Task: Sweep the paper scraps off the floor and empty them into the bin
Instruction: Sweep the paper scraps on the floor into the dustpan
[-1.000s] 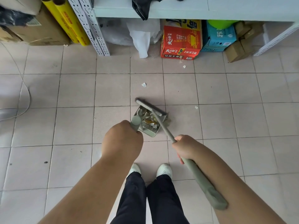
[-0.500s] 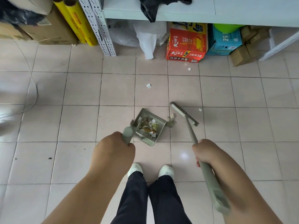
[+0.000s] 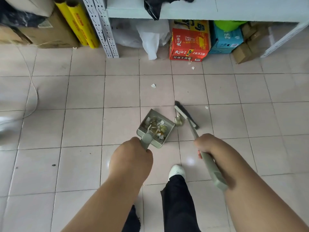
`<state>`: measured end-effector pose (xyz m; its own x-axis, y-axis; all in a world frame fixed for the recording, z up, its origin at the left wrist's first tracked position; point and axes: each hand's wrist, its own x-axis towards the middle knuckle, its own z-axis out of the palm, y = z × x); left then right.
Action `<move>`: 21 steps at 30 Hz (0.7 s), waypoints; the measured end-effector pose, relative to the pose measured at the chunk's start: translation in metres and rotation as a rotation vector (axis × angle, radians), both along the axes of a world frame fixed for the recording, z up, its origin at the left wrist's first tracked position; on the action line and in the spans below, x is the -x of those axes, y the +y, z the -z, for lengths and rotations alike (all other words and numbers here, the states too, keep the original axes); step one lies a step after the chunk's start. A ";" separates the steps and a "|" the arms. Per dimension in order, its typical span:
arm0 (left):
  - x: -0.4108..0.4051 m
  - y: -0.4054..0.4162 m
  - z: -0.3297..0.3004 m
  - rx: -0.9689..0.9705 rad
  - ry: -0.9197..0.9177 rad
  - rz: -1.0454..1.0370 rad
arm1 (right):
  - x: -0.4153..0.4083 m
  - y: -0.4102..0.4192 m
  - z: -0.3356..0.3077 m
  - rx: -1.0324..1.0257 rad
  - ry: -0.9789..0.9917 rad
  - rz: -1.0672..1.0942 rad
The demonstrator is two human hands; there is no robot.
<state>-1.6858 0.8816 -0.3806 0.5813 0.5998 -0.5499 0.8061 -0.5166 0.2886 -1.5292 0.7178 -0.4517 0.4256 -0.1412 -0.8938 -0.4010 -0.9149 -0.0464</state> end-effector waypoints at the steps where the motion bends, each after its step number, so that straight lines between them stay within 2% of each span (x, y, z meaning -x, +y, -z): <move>1: 0.004 -0.001 0.001 -0.004 -0.010 0.026 | 0.006 0.001 0.002 -0.012 -0.010 0.024; 6: 0.016 0.001 0.002 -0.007 -0.048 0.081 | 0.049 0.008 0.015 -0.079 -0.058 0.121; 9: 0.017 0.004 0.002 -0.005 -0.054 0.079 | 0.065 0.017 0.009 -0.059 -0.002 0.056; 14: 0.021 0.004 0.001 -0.012 -0.054 0.085 | 0.072 -0.004 -0.019 -0.182 -0.037 0.063; 21: 0.030 0.004 -0.010 -0.059 -0.086 0.067 | 0.086 -0.025 -0.037 -0.196 -0.102 0.012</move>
<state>-1.7162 0.8859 -0.3705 0.6645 0.5880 -0.4611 0.7429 -0.5865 0.3226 -1.6151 0.6931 -0.4151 0.5149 0.0256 -0.8569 -0.3955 -0.8797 -0.2640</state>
